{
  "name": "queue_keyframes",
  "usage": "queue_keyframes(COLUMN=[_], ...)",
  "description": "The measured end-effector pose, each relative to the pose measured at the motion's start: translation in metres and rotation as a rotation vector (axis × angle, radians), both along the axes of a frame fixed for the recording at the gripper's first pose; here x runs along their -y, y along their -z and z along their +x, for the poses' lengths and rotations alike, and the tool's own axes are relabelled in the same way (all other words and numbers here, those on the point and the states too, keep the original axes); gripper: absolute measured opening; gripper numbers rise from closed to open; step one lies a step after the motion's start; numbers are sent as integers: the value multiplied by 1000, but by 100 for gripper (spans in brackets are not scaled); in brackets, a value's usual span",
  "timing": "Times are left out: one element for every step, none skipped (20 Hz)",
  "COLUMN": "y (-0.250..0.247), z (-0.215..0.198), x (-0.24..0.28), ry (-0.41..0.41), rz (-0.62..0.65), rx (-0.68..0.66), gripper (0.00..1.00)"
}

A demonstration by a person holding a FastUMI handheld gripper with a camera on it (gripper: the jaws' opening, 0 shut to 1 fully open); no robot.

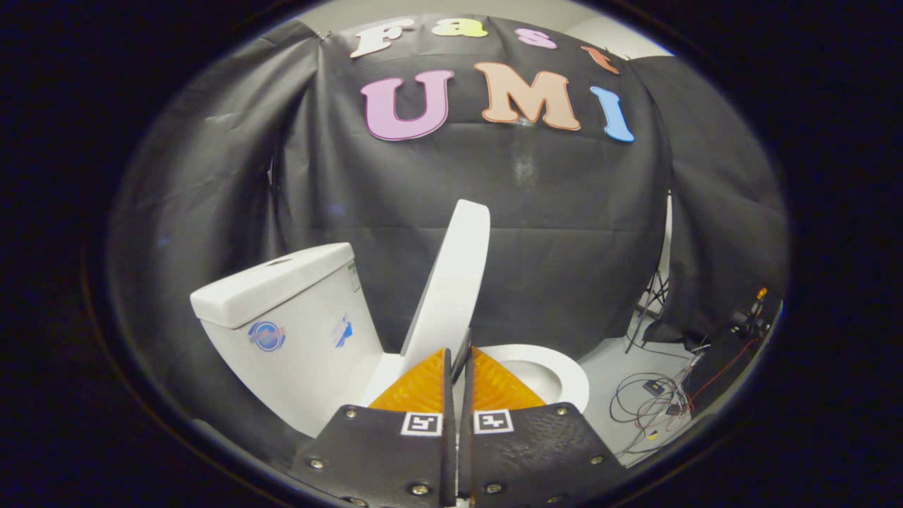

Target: Open the toilet lid.

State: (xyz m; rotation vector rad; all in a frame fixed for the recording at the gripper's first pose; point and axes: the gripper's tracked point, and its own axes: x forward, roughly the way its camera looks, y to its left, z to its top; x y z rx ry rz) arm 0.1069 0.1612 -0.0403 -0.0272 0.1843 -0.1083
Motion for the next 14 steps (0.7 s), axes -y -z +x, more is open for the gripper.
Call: queue_keyframes(y=[-1,-1,-2,-3,-4,-4,-5,-5,-6,-7,-7,-8,-7,-9], z=[0,-1,-1,-1,-1,-1,-2,-2,-3,-3,-4,-4,-3,-2], x=[-5,-10,-15,-19,-22,-24,-27,-31,-35,-40,-44,-48,-51,-53], ry=[-10,-23,-37,-46,-54,-60,-68,-78,-90,-101,-111,-120,-127,-133], rz=[0,0,0,3,7,8,11,12,15,21,28,33,36,41], rx=[6,9,13,16,20,23,25,27,29,33,35,40,42,45], gripper=[2,2,2,2,2,2,2,2,2,2,2,2,2,2])
